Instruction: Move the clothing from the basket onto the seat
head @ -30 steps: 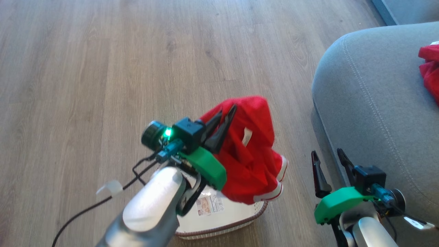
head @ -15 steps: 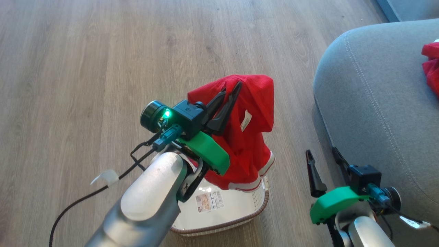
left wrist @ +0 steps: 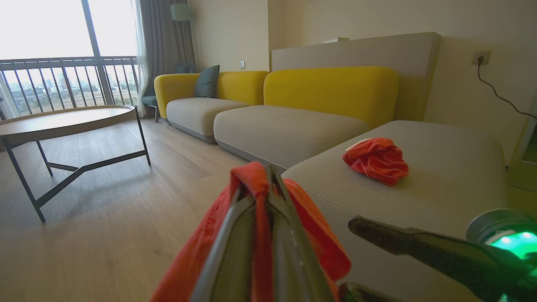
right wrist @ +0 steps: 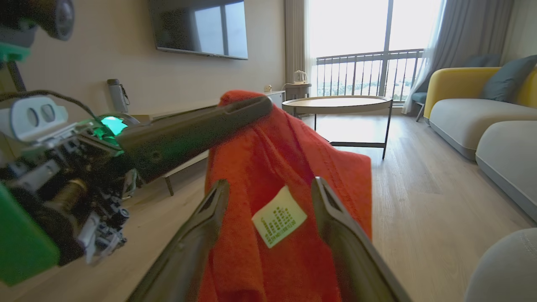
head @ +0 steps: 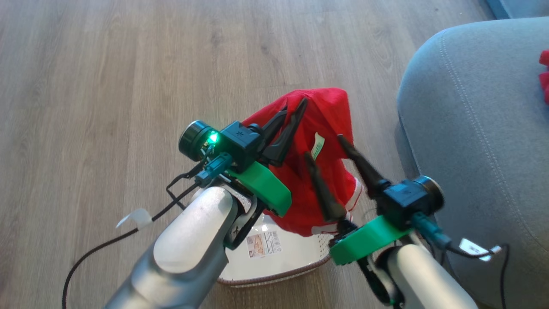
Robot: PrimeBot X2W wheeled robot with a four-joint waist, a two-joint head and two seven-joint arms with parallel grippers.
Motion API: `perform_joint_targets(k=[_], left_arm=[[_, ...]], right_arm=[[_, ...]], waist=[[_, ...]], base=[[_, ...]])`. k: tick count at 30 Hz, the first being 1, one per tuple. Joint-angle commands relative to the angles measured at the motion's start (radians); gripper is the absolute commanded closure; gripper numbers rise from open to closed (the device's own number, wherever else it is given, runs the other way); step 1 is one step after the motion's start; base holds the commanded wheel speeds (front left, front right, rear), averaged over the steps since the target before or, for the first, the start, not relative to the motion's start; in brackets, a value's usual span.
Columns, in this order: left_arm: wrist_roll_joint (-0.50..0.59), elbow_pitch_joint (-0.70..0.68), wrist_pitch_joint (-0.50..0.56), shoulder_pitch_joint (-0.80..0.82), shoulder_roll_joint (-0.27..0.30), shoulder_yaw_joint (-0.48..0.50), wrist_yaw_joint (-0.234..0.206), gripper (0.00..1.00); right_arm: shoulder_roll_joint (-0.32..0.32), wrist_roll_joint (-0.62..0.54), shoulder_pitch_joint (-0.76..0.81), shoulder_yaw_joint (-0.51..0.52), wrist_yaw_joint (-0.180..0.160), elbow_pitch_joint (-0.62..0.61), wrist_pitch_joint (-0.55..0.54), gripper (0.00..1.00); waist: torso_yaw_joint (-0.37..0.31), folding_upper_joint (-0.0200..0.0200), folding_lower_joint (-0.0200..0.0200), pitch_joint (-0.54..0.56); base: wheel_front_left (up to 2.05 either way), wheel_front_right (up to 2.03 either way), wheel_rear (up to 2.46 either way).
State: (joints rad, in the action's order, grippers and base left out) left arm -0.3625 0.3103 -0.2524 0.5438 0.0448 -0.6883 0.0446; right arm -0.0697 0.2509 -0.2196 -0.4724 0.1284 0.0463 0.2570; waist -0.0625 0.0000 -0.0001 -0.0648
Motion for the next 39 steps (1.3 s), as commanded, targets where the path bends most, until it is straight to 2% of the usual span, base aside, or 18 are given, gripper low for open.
perform_joint_targets(k=[1, 6, 18, 19, 20, 21, 22, 28, 29, 39], left_arm=[[-0.006, -0.038, -0.009, 0.069, 0.005, 0.029, 0.002, 1.0], [-0.016, -0.043, -0.009, 0.075, 0.005, 0.009, 0.002, 1.0], [-0.036, -0.048, -0.009, 0.073, 0.005, -0.033, 0.001, 1.0], [-0.037, -0.047, -0.009, 0.073, 0.005, -0.037, 0.001, 1.0], [-0.039, -0.047, -0.009, 0.073, 0.005, -0.04, 0.001, 1.0], [-0.04, -0.047, -0.009, 0.073, 0.005, -0.043, 0.001, 1.0], [-0.041, -0.046, -0.009, 0.073, 0.005, -0.046, 0.001, 1.0], [-0.039, -0.037, -0.009, 0.069, 0.005, -0.047, -0.003, 1.0], [-0.029, -0.031, -0.009, 0.066, 0.005, -0.042, -0.002, 0.0], [0.004, 0.01, -0.009, 0.027, 0.005, 0.009, 0.021, 0.0]], right_arm=[[-0.009, 0.007, -0.043, -0.044, 0.002, -0.03, 0.005, 0.0], [-0.02, 0.001, -0.093, -0.128, 0.002, 0.077, 0.005, 0.0], [0.016, -0.051, -0.2, -0.141, 0.002, 0.307, 0.005, 0.0], [0.017, -0.048, -0.207, -0.142, 0.002, 0.32, 0.005, 0.04], [0.018, -0.045, -0.214, -0.141, 0.002, 0.328, 0.005, 0.46], [0.018, -0.041, -0.22, -0.14, 0.002, 0.333, 0.005, 0.82], [0.019, -0.032, -0.224, -0.143, 0.002, 0.332, 0.005, 1.0], [0.019, 0.002, -0.227, -0.142, 0.002, 0.302, 0.005, 1.0], [0.019, 0.001, -0.219, -0.132, 0.002, 0.283, 0.005, 1.0], [0.019, -0.024, -0.134, -0.044, 0.002, 0.185, 0.005, 1.0]], waist=[[0.006, 0.0, 0.0001, -0.003], [0.025, 0.0, 0.0001, -0.008], [0.062, 0.0, 0.0001, -0.017], [0.064, 0.0, 0.0001, -0.017], [0.066, 0.0, 0.0001, -0.018], [0.068, 0.0, 0.0001, -0.019], [0.069, 0.0, 0.0001, -0.02], [0.066, 0.0, 0.0001, -0.024], [0.061, 0.0, 0.0001, -0.026], [0.013, 0.0, 0.0001, -0.018]], base=[[0.0, 0.0, 0.0], [0.0, 0.0, 0.0], [0.0, 0.0, 0.0], [0.0, 0.0, 0.0], [0.0, 0.0, 0.0], [0.0, 0.0, 0.0], [0.0, 0.0, 0.0], [0.0, 0.0, 0.0], [0.0, 0.0, 0.0], [0.0, 0.0, 0.0]])
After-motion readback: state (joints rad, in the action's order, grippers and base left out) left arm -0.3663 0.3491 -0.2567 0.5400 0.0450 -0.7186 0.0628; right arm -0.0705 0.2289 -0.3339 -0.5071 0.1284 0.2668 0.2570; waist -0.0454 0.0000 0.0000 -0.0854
